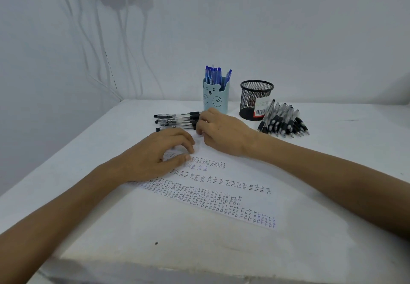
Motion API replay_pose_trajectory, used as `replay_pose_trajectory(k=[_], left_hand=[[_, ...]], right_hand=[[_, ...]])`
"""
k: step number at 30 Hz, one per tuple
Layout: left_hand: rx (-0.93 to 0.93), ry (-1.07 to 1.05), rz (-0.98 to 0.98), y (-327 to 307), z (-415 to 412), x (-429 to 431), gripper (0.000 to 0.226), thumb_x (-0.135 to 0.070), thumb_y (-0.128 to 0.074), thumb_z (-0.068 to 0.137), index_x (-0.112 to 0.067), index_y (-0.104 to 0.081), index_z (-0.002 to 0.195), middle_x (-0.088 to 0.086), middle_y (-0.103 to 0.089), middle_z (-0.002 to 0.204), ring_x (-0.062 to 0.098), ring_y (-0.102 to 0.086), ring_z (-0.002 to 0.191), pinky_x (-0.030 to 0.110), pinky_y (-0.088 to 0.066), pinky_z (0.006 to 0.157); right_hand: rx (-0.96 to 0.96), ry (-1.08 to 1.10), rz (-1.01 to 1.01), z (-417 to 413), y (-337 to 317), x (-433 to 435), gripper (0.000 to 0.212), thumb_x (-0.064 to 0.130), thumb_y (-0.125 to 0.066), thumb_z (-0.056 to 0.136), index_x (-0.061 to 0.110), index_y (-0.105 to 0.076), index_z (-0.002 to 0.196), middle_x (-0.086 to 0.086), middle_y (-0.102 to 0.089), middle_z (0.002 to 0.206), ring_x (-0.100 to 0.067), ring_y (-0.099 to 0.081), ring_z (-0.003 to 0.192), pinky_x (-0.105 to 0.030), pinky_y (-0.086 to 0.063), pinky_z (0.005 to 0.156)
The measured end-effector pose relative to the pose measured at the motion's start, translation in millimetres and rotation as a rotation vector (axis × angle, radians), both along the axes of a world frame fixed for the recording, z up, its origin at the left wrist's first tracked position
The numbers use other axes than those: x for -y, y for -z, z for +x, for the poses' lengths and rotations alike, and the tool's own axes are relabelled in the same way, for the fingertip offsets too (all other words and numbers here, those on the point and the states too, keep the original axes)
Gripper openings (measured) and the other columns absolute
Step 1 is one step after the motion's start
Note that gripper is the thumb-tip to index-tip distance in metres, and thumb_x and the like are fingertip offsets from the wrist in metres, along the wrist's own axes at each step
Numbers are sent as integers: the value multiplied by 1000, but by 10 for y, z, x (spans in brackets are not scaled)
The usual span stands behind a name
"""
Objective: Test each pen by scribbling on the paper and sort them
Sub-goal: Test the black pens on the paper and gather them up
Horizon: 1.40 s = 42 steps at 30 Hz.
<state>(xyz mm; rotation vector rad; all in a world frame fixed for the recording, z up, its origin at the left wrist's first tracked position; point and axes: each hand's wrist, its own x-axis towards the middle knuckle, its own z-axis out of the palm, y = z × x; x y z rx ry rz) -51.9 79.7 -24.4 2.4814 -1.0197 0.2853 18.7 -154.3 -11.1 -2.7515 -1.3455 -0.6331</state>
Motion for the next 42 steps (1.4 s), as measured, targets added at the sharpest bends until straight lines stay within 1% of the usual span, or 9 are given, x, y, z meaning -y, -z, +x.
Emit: replay_pose_trajectory(k=[6,11,13,18,22,26,29,36,42], left_hand=[[154,33,-97,-75,-81,64,10,-15,-64,100,-21,-72,103,-13,-70,105,14,-66,101,28,-50,84],[97,18,-61,-69,-93,52,10,-24,-65,100,-27,-68,110,-15,-67,105,13,-64,103,25,-47,87],[14,-24,7,-44,-92,39,23,-39,-67,99,-34,-61,120,-21,-61,117,10,-58,115,26,-44,96],[-54,7,141,0,-142,83,64,-67,-61,92,-30,-48,143,-24,-45,146,4,-39,141,31,-35,117],[-97,9,178,-15,-165,113,71,-71,-57,92,-32,-44,149,-25,-35,155,4,-29,149,35,-31,122],[-142,12,208,-22,-189,113,74,-72,-56,93,-35,-37,154,-27,-24,162,1,-19,152,35,-26,125],[-146,13,246,-5,-177,118,78,-73,-54,92,-37,-31,158,-27,-18,165,-1,-13,154,34,-22,126],[-172,9,252,-3,-175,122,80,-73,-56,92,-38,-28,159,-29,-16,164,-2,-10,154,32,-20,126],[-172,8,262,-17,-174,136,79,-70,-57,93,-38,-28,159,-28,-17,164,-4,-10,153,25,-18,124]], right_hand=[[-117,96,138,-49,-118,113,26,12,-46,97,10,-48,123,-9,-63,104,-31,-57,88,-42,-50,67],[-107,141,294,-131,-115,246,72,80,-34,87,11,-54,81,-2,-54,83,-22,-46,82,-35,-43,71],[-166,137,355,-153,-156,255,87,87,-32,83,3,-52,71,-11,-56,73,-25,-47,70,-36,-40,63],[-142,84,381,-200,-141,331,81,76,-31,94,2,-42,63,-13,-44,55,-25,-35,51,-43,-31,53],[-215,54,457,-245,-112,404,76,73,-29,96,5,-40,63,0,-35,53,-12,-27,48,-27,-24,51],[-411,67,659,-261,-140,445,59,57,-46,102,5,-49,74,-6,-56,63,-3,-44,49,-17,-37,54],[-527,84,947,-334,-110,461,47,46,-43,106,5,-62,92,-5,-62,84,-13,-59,64,-33,-57,57],[-1045,144,1055,-474,-80,613,73,63,-38,101,1,-76,91,-13,-62,59,-24,-58,45,-25,-43,42],[-1193,27,864,-536,-17,633,21,20,-73,93,0,-70,94,-16,-74,81,-25,-66,61,-24,-43,45]])
